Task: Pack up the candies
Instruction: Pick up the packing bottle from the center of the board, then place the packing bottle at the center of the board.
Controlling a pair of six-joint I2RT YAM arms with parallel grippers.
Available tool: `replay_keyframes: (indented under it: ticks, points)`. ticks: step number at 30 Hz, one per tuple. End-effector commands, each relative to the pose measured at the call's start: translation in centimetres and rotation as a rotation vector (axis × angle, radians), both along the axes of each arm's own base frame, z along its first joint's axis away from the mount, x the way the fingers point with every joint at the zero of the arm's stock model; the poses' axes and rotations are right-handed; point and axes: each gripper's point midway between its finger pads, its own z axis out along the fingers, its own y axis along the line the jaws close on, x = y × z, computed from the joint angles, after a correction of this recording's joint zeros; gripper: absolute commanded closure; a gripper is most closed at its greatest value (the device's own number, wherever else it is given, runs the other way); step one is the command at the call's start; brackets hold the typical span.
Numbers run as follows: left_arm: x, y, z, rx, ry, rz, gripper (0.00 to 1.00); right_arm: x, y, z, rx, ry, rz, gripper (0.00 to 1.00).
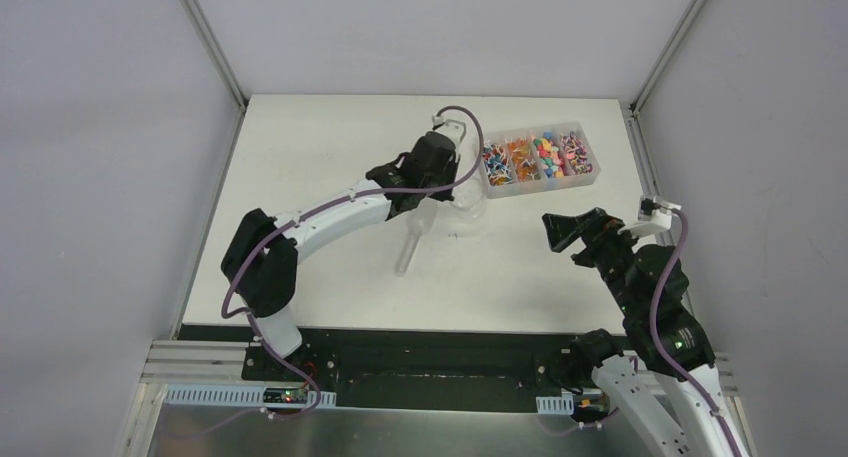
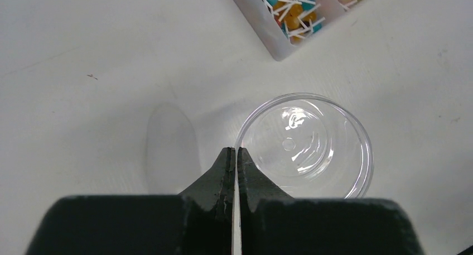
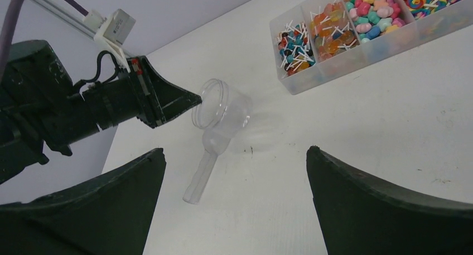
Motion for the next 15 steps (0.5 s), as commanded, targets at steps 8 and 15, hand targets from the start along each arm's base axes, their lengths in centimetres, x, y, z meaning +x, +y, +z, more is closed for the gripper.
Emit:
replay_keyframes:
  ticks: [8, 15]
  points:
    - [-4.5, -4.5, -4.1, 0.127, 0.079, -0.093, 1.00, -0.7, -1.9, 2.1, 0.064, -0.065, -0.097, 0.00]
    - [-5.3, -5.7, -6.3, 0.170, 0.137, -0.117, 0.99, -0.5, -1.7, 1.8, 0.059, -0.052, -0.089, 0.00]
